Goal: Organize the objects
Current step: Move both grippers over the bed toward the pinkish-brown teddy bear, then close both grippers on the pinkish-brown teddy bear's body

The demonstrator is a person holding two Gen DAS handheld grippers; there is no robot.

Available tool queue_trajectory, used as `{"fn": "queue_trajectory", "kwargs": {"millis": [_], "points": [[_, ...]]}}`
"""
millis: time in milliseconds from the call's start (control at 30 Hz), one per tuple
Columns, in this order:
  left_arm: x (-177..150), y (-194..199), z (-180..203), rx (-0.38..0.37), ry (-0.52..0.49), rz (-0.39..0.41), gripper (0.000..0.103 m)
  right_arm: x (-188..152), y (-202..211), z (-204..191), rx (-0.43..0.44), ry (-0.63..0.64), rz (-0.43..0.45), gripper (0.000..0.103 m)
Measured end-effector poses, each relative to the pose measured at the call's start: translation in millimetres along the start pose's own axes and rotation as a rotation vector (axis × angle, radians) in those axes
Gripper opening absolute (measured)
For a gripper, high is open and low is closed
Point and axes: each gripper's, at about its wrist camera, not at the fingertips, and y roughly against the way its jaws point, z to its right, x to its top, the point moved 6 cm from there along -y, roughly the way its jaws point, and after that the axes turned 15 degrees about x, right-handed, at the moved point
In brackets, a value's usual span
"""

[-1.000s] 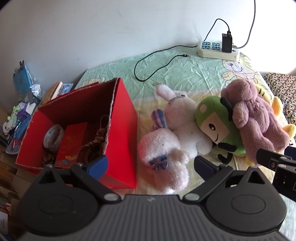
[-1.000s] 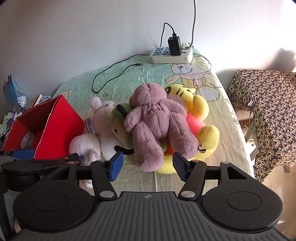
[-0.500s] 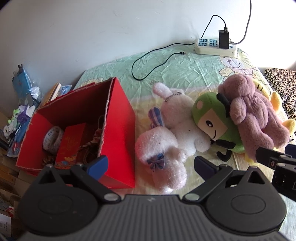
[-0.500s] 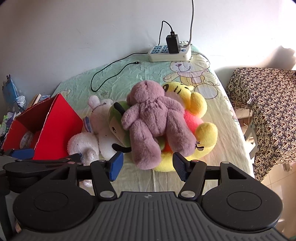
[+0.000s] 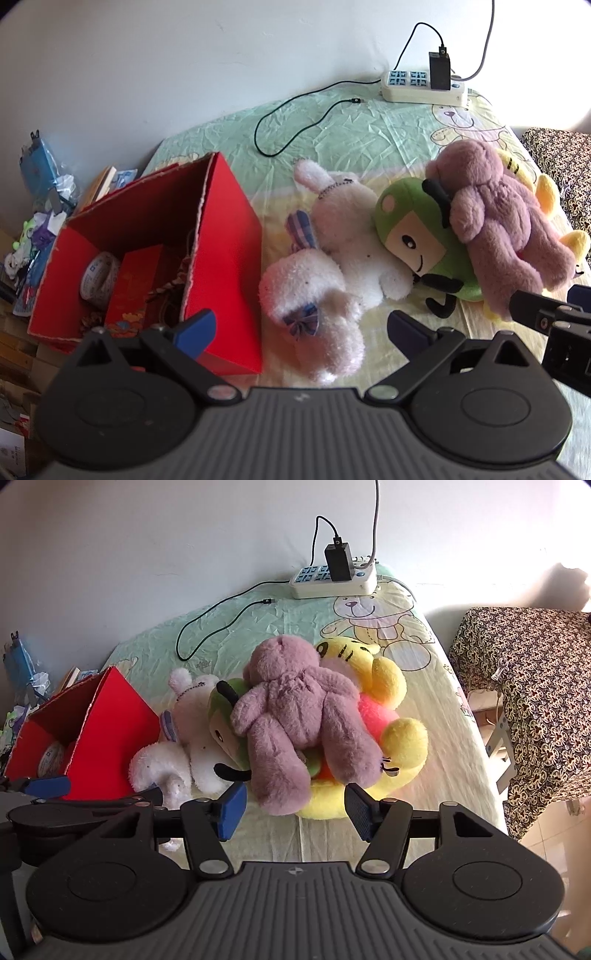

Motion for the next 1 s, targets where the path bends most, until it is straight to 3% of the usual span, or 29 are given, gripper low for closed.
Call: {"fn": "queue_trajectory", "kwargs": {"millis": [300, 567, 700, 800, 867, 1000], "points": [[2, 0, 2, -0.008, 0.007, -0.002, 0.099, 0, 1, 6, -0.008, -0.022, 0.005, 0.062], [15, 7, 6, -0.112, 0.024, 0.056, 0.099, 9, 11, 14, 0.004, -0.033, 0.058, 0.061], [31, 9, 11, -0.235, 0.039, 0.092, 0.1, 18, 15, 19, 0.03, -0.036, 0.103, 0.06], [42, 7, 20, -0.323, 0.047, 0.111, 0.102, 27, 15, 26, 0.061, -0.055, 0.142, 0.049], [45, 3, 28, -0.393, 0.038, 0.083, 0.102, 35, 11, 33, 0.097, -0.085, 0.156, 0.041], [45, -1, 42, -0.536, 0.069, 0.031, 0.102, 43, -3, 49, 0.122, -0.118, 0.159, 0.039]]}}
